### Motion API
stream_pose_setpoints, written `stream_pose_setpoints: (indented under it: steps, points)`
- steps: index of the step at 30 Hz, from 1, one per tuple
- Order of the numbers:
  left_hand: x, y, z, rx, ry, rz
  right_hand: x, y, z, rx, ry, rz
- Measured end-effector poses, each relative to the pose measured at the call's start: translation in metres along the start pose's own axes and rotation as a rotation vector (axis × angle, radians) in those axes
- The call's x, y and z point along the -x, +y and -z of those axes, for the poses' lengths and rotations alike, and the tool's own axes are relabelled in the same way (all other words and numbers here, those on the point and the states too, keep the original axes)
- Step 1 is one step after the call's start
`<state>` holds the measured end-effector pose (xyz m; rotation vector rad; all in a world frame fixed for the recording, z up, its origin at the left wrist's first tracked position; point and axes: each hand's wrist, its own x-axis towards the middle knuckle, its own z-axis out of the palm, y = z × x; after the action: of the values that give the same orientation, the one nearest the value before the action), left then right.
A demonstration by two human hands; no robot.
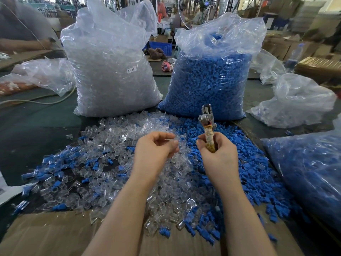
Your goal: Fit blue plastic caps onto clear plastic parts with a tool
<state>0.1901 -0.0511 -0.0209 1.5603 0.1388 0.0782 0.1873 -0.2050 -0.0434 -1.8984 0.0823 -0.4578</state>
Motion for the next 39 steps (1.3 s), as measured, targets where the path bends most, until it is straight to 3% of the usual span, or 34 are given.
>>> stream_pose_setpoints:
  steps: [8,21,30,39]
  points:
    - [0.005,0.004,-0.007,0.189,-0.048,0.083,0.004,-0.006,-0.006,-0.078,-0.030,0.094]
    - [0.011,0.012,-0.011,0.211,-0.046,0.041,0.008,-0.008,-0.010,-0.067,0.007,0.145]
    - [0.013,0.014,-0.015,0.042,0.003,-0.086,0.008,-0.012,-0.012,-0.067,0.025,0.104]
    - [0.011,0.007,-0.014,-0.124,0.080,-0.218,0.008,-0.017,-0.006,-0.165,-0.095,0.001]
